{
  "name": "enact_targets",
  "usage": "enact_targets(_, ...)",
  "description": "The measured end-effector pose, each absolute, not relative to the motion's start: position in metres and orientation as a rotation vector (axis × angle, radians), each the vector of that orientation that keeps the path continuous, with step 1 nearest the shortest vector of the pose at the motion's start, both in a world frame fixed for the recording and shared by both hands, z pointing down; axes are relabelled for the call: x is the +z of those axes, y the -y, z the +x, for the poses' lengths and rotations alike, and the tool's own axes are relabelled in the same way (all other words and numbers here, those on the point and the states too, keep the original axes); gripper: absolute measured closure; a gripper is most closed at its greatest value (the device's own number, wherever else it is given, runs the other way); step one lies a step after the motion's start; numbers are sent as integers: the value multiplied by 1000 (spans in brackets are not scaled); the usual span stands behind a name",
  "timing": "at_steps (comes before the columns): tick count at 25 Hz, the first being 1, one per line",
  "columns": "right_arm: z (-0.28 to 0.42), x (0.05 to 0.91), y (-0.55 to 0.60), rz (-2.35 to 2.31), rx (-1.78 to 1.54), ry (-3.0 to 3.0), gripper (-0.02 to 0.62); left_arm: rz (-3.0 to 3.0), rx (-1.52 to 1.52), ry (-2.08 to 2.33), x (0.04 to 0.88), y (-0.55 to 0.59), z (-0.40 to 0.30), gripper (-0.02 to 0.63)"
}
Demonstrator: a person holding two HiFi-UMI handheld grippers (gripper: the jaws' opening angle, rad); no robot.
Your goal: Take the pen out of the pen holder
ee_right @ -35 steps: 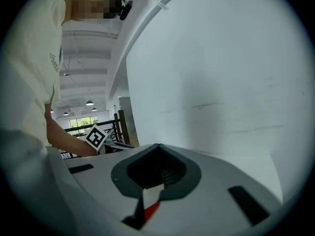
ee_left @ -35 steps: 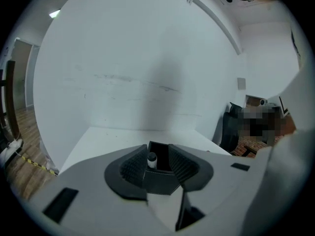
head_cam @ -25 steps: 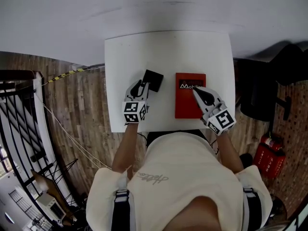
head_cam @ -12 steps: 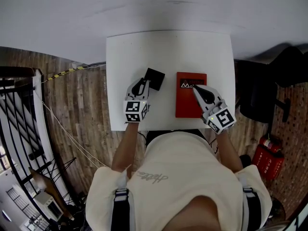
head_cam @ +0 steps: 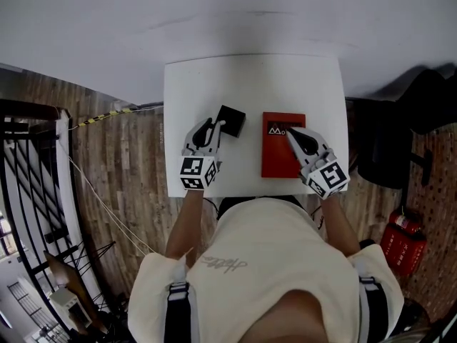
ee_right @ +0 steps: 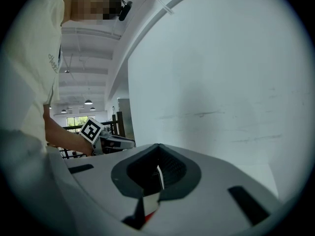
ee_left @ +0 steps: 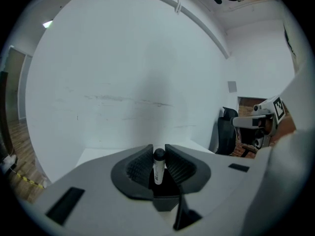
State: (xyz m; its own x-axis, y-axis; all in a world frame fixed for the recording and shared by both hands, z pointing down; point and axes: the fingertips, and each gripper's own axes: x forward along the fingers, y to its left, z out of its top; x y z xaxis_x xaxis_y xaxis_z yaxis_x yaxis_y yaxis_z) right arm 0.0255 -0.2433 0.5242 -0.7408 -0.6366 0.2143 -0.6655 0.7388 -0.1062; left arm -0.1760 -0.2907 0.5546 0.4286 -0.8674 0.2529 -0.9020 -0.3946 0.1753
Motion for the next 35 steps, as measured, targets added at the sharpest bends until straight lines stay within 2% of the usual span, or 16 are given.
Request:
enact_targets(22,57,486,256,1129,136,2817,589,2499,78,1607,463,279,-180,518)
enact_targets(35,59,480,252,1143,101,2825,589,2496,82,1585,466,276,-179,518)
